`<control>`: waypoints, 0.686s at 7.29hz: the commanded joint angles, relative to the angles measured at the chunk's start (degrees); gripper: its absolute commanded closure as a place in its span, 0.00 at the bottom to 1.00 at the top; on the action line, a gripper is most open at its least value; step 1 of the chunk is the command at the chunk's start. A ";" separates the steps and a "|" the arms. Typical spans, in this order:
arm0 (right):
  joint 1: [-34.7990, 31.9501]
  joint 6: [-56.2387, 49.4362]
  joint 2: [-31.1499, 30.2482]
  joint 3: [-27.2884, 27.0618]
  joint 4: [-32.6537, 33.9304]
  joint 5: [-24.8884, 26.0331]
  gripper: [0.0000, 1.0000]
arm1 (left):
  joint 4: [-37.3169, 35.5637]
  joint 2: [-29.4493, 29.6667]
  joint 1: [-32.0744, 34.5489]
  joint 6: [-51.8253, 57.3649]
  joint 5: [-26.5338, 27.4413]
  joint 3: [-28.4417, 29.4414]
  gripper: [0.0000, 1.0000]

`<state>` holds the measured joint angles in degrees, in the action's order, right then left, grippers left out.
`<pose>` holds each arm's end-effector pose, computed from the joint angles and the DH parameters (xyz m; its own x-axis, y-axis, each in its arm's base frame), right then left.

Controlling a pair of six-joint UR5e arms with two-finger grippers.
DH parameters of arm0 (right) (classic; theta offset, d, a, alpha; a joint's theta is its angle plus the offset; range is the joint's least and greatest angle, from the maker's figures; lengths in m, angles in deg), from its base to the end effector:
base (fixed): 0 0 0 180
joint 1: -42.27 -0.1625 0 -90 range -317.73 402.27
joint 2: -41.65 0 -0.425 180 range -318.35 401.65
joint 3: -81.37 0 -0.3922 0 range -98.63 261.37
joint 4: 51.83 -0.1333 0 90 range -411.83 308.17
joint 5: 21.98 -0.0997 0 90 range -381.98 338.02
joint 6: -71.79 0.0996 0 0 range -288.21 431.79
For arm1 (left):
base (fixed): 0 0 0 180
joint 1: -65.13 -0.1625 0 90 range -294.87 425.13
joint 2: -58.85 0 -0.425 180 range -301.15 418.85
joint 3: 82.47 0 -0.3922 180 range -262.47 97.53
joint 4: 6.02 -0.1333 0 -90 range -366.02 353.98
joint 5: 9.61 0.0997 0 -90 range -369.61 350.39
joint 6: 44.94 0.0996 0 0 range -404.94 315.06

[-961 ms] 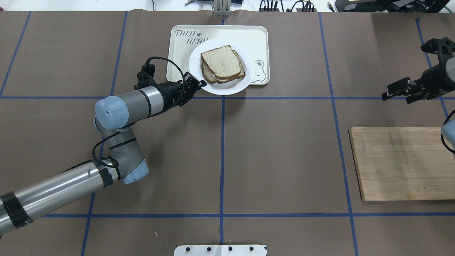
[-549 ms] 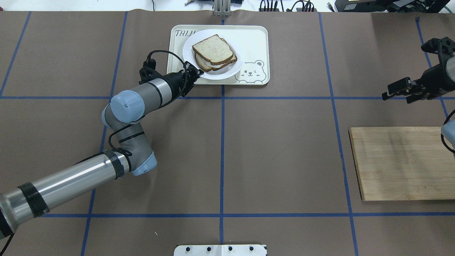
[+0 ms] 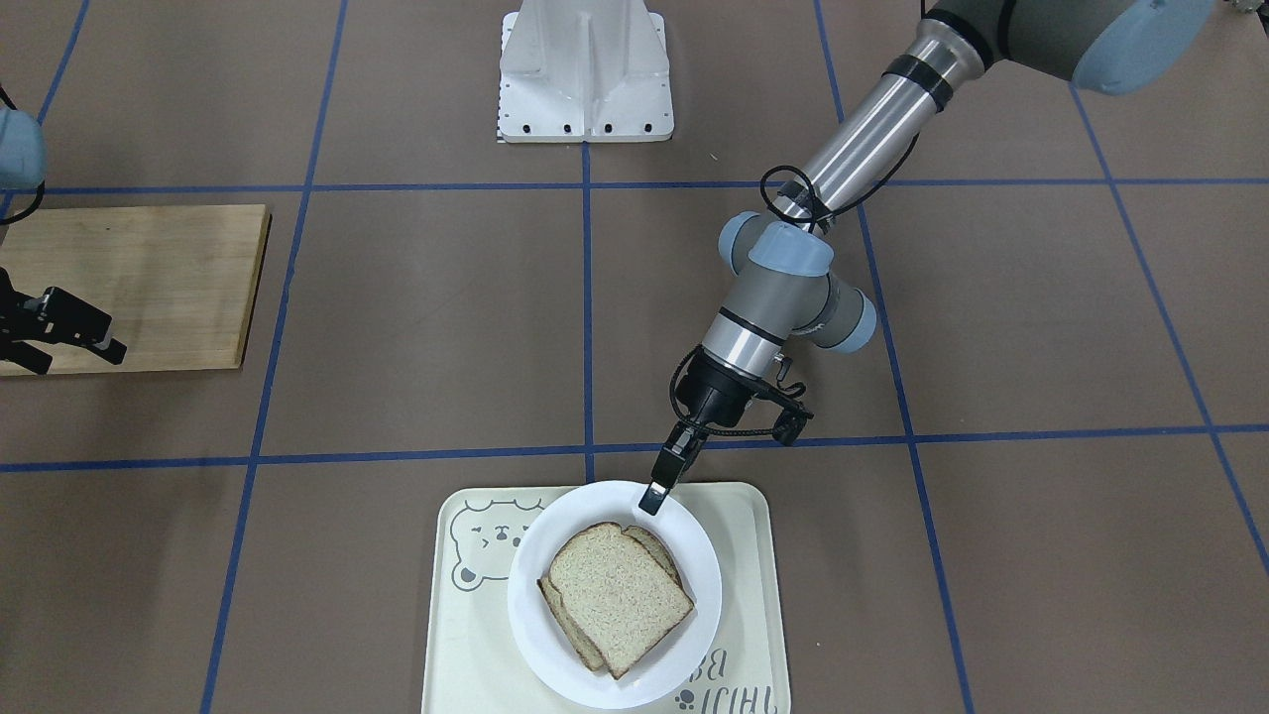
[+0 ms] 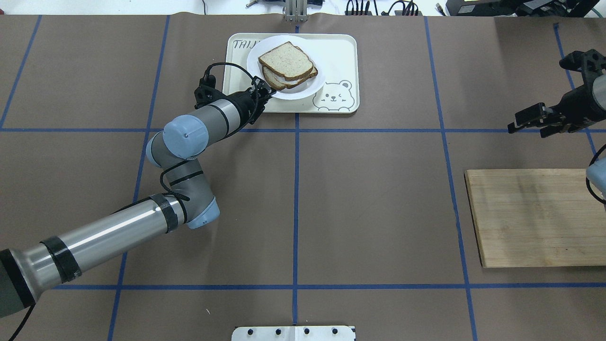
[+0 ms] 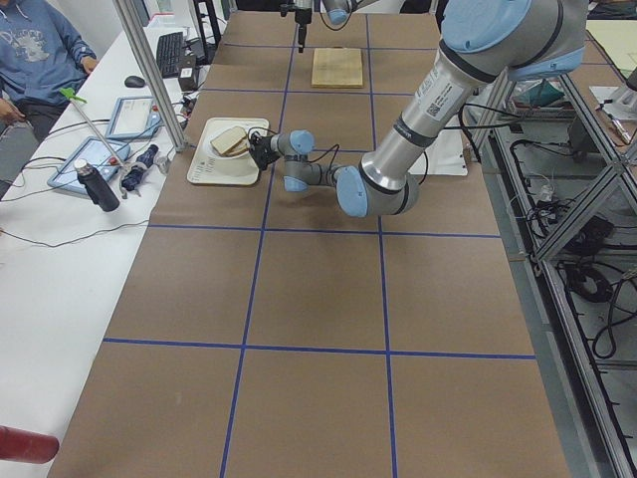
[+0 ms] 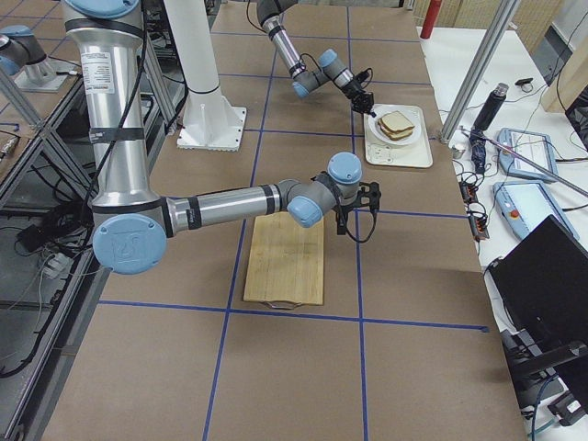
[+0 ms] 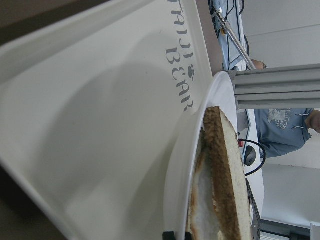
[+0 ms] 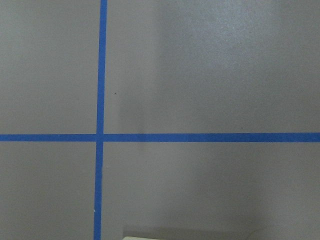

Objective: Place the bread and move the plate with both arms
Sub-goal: 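Settle the plate on the tray with the left gripper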

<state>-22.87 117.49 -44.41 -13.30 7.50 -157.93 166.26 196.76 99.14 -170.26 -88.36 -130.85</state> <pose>-0.1702 -0.5141 0.5183 0.5399 0.0102 0.8417 -0.0873 0.9952 0.0440 0.5822 -0.5771 0.3072 -0.3938 -0.4184 -0.8185 0.5915 0.5663 -0.5740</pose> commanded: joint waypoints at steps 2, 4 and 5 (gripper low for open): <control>0.02 0.00 0.10 0.18 0.00 0.07 0.00 | -0.11 0.69 -0.08 -0.01 0.36 1.01 0.93; 0.02 0.00 0.10 0.10 -0.08 0.07 0.00 | -0.11 0.78 -0.09 -0.01 0.18 1.01 0.46; 0.02 0.00 0.18 0.18 -0.09 0.07 0.00 | -0.11 0.70 -0.09 -0.01 0.18 0.92 0.36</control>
<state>-22.85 117.49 -44.28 -13.17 7.44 -157.86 166.16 197.50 99.06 -170.28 -88.12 -129.88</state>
